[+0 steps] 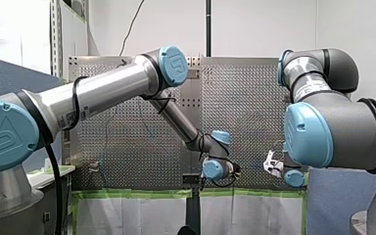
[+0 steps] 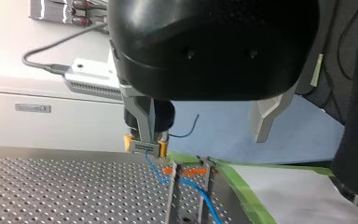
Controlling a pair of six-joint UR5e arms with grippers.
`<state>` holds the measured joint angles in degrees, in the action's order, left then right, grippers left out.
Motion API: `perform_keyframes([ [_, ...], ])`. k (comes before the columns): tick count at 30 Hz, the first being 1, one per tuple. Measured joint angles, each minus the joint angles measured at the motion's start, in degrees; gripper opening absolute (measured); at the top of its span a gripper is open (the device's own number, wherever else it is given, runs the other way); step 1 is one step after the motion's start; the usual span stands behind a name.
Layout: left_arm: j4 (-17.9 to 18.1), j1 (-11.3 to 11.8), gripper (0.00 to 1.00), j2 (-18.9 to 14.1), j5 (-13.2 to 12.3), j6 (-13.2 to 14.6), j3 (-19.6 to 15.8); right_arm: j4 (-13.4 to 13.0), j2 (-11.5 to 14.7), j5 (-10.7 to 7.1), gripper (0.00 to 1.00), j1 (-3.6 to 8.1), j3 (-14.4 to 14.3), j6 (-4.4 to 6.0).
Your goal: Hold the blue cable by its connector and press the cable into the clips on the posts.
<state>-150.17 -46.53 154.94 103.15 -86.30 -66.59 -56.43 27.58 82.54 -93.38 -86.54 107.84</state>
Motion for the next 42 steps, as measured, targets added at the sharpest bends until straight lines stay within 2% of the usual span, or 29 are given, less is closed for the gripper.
perform_keyframes([
  [10, 0.4, -1.5, 1.00, 0.0, 0.9, -1.7, 0.2, -0.1, 0.0, -0.18, 0.00, -0.11, 0.0, 0.13],
  [27, 1.5, -1.8, 1.00, 0.0, 4.2, -2.7, 0.1, 0.1, -0.1, -0.27, 0.00, -0.11, 0.0, 0.46],
  [42, 1.4, -1.7, 1.00, 0.0, 4.4, -3.6, 0.0, 0.3, -0.2, -0.26, 0.00, -0.11, 0.0, 0.46],
])
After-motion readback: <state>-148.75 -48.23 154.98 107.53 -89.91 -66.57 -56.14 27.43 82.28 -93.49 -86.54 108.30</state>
